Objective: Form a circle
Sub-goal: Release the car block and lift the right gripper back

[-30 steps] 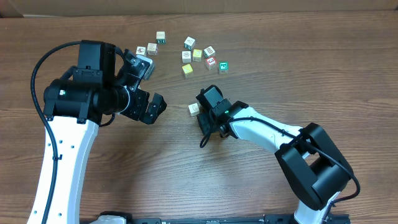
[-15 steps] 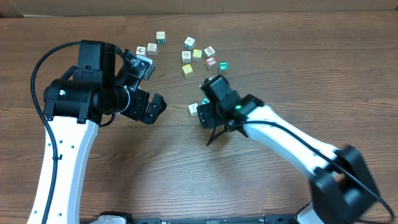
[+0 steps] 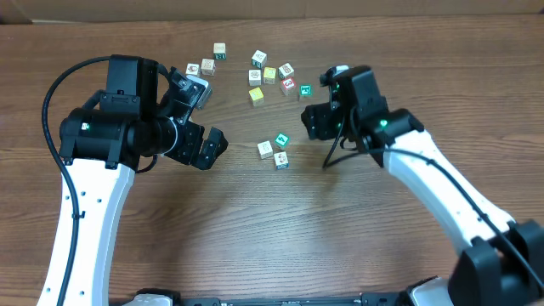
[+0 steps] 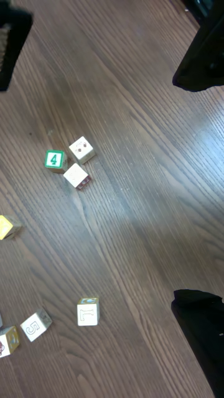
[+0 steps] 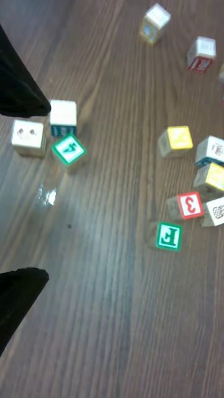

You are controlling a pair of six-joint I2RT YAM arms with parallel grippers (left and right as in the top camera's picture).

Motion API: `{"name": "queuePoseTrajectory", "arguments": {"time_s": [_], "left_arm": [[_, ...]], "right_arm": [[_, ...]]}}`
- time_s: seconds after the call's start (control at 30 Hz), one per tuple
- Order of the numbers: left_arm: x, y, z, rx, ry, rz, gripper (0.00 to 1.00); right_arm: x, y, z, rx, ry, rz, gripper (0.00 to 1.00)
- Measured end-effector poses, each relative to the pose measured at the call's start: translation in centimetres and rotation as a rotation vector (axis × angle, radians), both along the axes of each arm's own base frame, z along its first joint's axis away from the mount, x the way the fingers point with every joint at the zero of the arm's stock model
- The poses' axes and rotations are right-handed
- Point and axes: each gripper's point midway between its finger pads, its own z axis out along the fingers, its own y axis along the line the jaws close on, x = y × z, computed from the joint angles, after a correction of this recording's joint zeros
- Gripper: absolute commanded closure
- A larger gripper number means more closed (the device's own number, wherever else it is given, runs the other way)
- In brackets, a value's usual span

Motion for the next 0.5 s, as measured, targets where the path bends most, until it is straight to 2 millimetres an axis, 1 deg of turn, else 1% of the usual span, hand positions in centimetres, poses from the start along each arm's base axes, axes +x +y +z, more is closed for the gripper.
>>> {"name": "queuePoseTrajectory", "arguments": {"time_s": [0.07, 0.17, 0.27, 0.33, 0.4, 0.5], "left_arm": [[0.0, 0.0, 0.0, 0.0, 0.0, 0.0, 0.01], [0.0, 0.0, 0.0, 0.0, 0.0, 0.0, 0.0], [0.0, 0.0, 0.0, 0.0, 0.0, 0.0, 0.0], [0.0, 0.0, 0.0, 0.0, 0.0, 0.0, 0.0], [0.0, 0.0, 0.0, 0.0, 0.0, 0.0, 0.0], [0.0, 0.0, 0.0, 0.0, 0.0, 0.0, 0.0]], "right_arm": [[1.3, 0.6, -0.5, -0.025, 0.026, 0.025, 0.22], [4.4, 1.9, -1.3, -0.048, 0.049, 0.049, 0.23], [7.0, 2.7, -2.3, -0.06, 0.063, 0.055, 0.24], [8.6, 2.7, -3.5, -0.072, 0.084, 0.049, 0.26], [9.7, 2.3, -4.7, -0.081, 0.098, 0.037, 0.26], [10.5, 1.2, -6.7, -0.101, 0.123, 0.021, 0.26]]}}
